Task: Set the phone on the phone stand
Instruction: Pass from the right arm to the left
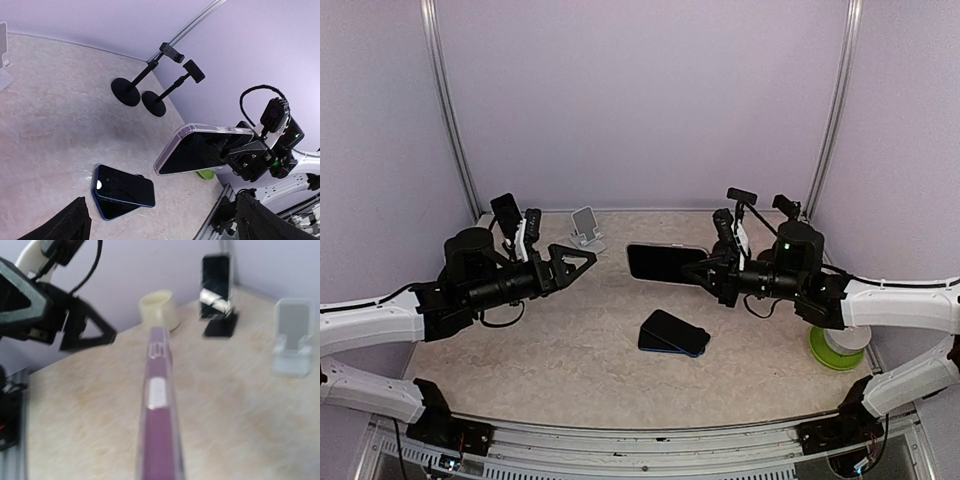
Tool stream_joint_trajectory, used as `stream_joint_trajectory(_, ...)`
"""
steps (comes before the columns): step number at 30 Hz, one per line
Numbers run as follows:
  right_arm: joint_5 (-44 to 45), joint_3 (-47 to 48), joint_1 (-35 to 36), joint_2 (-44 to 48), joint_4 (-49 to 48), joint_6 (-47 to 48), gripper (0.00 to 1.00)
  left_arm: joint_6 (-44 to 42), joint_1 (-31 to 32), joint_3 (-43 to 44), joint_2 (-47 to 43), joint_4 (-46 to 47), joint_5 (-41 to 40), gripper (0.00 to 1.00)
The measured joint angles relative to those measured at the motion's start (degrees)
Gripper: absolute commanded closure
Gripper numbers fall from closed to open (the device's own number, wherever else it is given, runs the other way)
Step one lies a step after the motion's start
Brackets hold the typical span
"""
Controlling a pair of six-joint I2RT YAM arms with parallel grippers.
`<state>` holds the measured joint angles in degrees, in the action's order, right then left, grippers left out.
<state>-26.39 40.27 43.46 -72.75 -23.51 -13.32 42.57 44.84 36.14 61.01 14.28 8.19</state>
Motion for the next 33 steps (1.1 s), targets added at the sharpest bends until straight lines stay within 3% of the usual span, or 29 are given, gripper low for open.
stream_joint_trajectory(8, 5.14, -6.97, 1.44, 2.12, -11.45, 7.45, 1.0, 11.74, -0.94, -0.59, 6.71, 11.32, 8.98, 0.01)
stream_joint_trajectory(19, 8.92, -10.75, 7.06, 1.97, -22.34, 20.39, 1.0, 23.82, -0.92, -0.66, 15.61, 27.34, 15.43, 0.01)
stream_joint_trajectory(33, 10.05, -11.21, 8.68, 0.17, -27.32, 25.24, 1.0, 28.94, 0.57, 0.0, 20.31, 37.62, 17.25, 0.01)
